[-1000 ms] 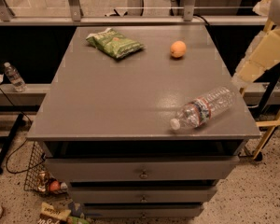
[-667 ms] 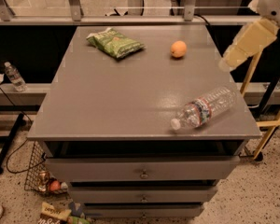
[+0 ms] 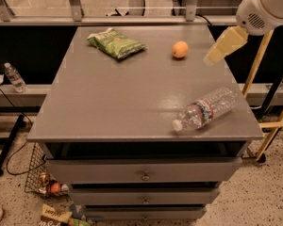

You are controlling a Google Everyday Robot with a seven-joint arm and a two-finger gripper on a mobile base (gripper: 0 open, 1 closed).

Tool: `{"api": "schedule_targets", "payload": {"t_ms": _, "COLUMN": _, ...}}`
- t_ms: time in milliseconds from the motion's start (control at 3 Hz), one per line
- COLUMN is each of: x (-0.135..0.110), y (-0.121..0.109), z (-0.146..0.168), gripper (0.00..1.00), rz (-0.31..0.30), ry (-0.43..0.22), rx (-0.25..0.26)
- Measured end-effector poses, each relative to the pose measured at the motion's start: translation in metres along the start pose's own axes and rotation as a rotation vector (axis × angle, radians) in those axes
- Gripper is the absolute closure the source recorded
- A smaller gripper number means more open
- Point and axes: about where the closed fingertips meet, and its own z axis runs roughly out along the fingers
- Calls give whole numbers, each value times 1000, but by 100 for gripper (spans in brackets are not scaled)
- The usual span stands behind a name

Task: Move orange near water bottle

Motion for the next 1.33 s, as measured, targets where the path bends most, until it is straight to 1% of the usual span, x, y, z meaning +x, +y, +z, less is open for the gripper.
{"api": "schedule_targets", "payload": {"t_ms": 333, "x": -12, "y": -17, "z": 46, "gripper": 0, "rz": 46, "ry": -42, "rx": -17}}
{"api": "schedule_targets", "payload": {"t_ms": 667, "x": -12, "y": -17, "z": 46, "gripper": 0, "rz": 46, "ry": -42, "rx": -17}}
{"api": "schedule_targets", "payload": {"t_ms": 1000, "x": -17, "y": -18, "z": 62, "gripper": 0, "rz": 94, "ry": -41, "rx": -25}}
{"api": "schedule_targets", "payload": {"t_ms": 1333, "x": -23, "y": -19, "z": 84, "gripper": 0, "rz": 182, "ry": 7, "rx": -23}}
